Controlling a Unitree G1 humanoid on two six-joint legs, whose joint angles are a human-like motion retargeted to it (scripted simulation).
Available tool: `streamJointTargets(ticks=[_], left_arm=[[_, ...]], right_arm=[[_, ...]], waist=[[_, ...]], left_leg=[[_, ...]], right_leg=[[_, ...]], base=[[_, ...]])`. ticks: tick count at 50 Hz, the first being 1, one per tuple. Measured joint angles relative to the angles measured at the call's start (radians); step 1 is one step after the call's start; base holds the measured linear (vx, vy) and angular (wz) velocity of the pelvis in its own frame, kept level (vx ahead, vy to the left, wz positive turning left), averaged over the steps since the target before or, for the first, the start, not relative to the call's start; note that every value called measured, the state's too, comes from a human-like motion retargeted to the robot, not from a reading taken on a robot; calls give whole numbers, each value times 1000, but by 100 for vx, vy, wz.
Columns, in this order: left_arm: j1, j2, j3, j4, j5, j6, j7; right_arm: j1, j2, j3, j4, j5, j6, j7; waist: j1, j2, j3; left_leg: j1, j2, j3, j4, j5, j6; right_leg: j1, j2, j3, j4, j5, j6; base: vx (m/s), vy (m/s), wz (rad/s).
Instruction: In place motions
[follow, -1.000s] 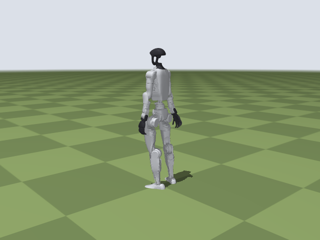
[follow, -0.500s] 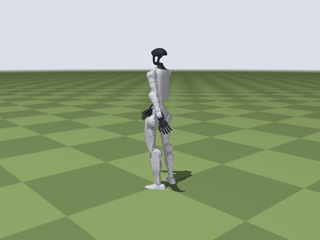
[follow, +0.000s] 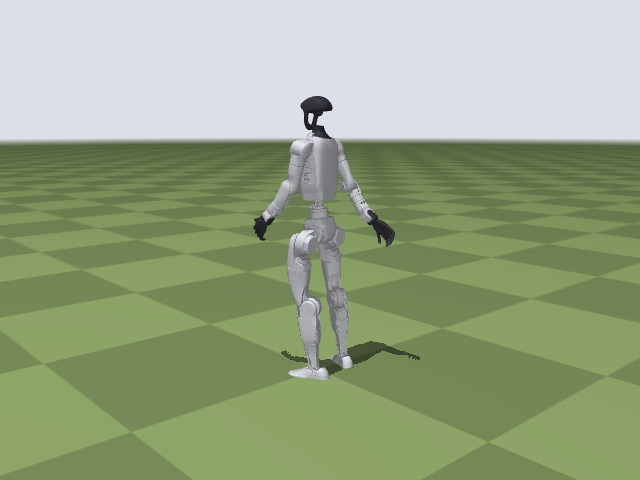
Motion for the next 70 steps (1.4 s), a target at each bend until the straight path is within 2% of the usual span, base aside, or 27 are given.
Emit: streamJointTargets(ticks=[3,6,10,12,14,17,19,21,25,28,31,35,39,42,44,45,50,53,57,60,64,67,70], left_arm=[[87,9,22,130,54,-3,30],[172,36,55,344,115,10,159],[288,91,106,616,157,131,478],[411,104,138,616,168,212,547],[524,120,172,616,197,222,489],[673,141,214,616,259,185,298],[748,148,241,616,288,186,229],[795,150,259,616,295,225,233],[798,145,285,616,251,317,336],[720,146,272,616,191,292,340],[580,151,224,616,135,275,345],[358,152,175,616,125,268,331],[115,106,157,535,152,243,242],[-16,63,137,417,147,188,158],[-79,38,128,328,137,132,133],[-107,28,121,283,128,104,131],[-166,33,50,76,79,3,145],[-143,53,20,11,85,-43,144],[-58,63,-13,28,134,-56,165],[46,61,-13,121,193,-37,200],[207,59,64,364,255,17,297],[323,84,152,571,245,133,345],[512,105,218,616,185,267,355]], right_arm=[[-99,7,40,0,-41,-23,82],[-243,8,138,0,-45,-46,196],[-498,41,284,0,-84,-130,245],[-626,79,324,-25,-143,-199,281],[-692,129,368,-159,-180,-242,347],[-762,176,446,-352,-170,-318,423],[-799,194,485,-451,-153,-368,439],[-820,204,513,-534,-152,-413,451],[-814,193,566,-644,-191,-478,488],[-760,160,605,-655,-255,-513,481],[-673,131,604,-590,-356,-508,416],[-552,108,532,-394,-475,-429,296],[-455,76,359,-50,-478,-202,196],[-311,27,266,0,-358,20,272],[-219,0,220,0,-258,82,305],[-178,-10,196,0,-209,86,299],[-37,-18,64,0,-94,-61,170],[-6,-19,38,0,-67,-56,129],[-28,-17,101,0,1,-2,102],[-131,-4,178,0,-3,1,88],[-363,24,292,0,-159,-79,233],[-563,66,388,-14,-244,-184,337],[-694,131,470,-161,-271,-261,396]], waist=[[4,5,-2],[-1,6,-2],[-16,7,21],[-33,7,40],[-46,8,53],[-54,11,54],[-60,11,51],[-61,9,51],[-61,-2,48],[-62,-7,41],[-64,-12,34],[-66,-23,29],[-67,-34,26],[-79,-35,25],[-89,-31,24],[-94,-29,24],[-108,-21,34],[-107,-17,34],[-88,-8,29],[-90,-3,22],[-109,6,23],[-129,13,34],[-150,18,50]], left_leg=[[8,2,6,-7,1,1],[19,8,21,-15,0,-3],[48,21,47,-21,-7,-7],[62,27,54,-21,-11,-9],[68,34,63,-22,-14,-12],[69,44,78,-26,-17,-16],[67,48,81,-28,-16,-18],[66,50,83,-30,-15,-20],[62,50,87,-33,-11,-22],[56,47,85,-34,-6,-21],[47,41,73,-31,-1,-19],[36,30,47,-25,6,-14],[21,21,23,-17,13,-9],[7,17,9,-14,17,-6],[-2,15,1,-12,20,-4],[-5,14,-2,-12,21,-2],[-8,11,-6,-15,25,2],[-11,11,-4,-14,24,3],[-11,10,-2,-15,21,4],[-14,11,-7,-16,20,2],[-2,18,5,-21,17,0],[18,23,18,-24,11,-1],[38,29,31,-28,4,-3]], right_leg=[[-2,6,12,3,-3,-3],[-6,6,14,9,-5,-6],[-4,15,35,18,-8,-13],[-1,20,51,22,-9,-16],[-5,26,66,24,-11,-18],[-20,35,89,29,-13,-19],[-26,39,96,30,-14,-19],[-29,40,99,30,-14,-19],[-33,38,100,30,-15,-18],[-32,35,93,29,-14,-18],[-27,29,78,27,-13,-15],[-9,21,46,20,-11,-11],[8,14,6,11,-7,-6],[12,11,-14,4,-2,-2],[11,8,-22,0,2,-2],[10,8,-24,-2,4,-2],[9,6,-19,-6,9,-11],[4,4,-16,-5,9,-14],[-2,3,-10,-3,8,-16],[-6,2,-13,-1,6,-15],[-3,9,-12,2,3,-14],[2,16,3,6,1,-15],[2,25,24,10,-3,-15]], base=[[0,0,0],[0,0,0],[0,-2,-11],[0,-2,-11],[0,-2,-9],[0,-3,-21],[0,0,0],[0,0,0],[0,0,0],[0,0,0],[-1,0,24],[-1,1,35],[-1,0,33],[0,1,13],[0,0,0],[0,0,0],[0,0,0],[0,0,0],[0,0,0],[0,1,16],[0,0,5],[0,-2,-13],[2,-2,-20]])
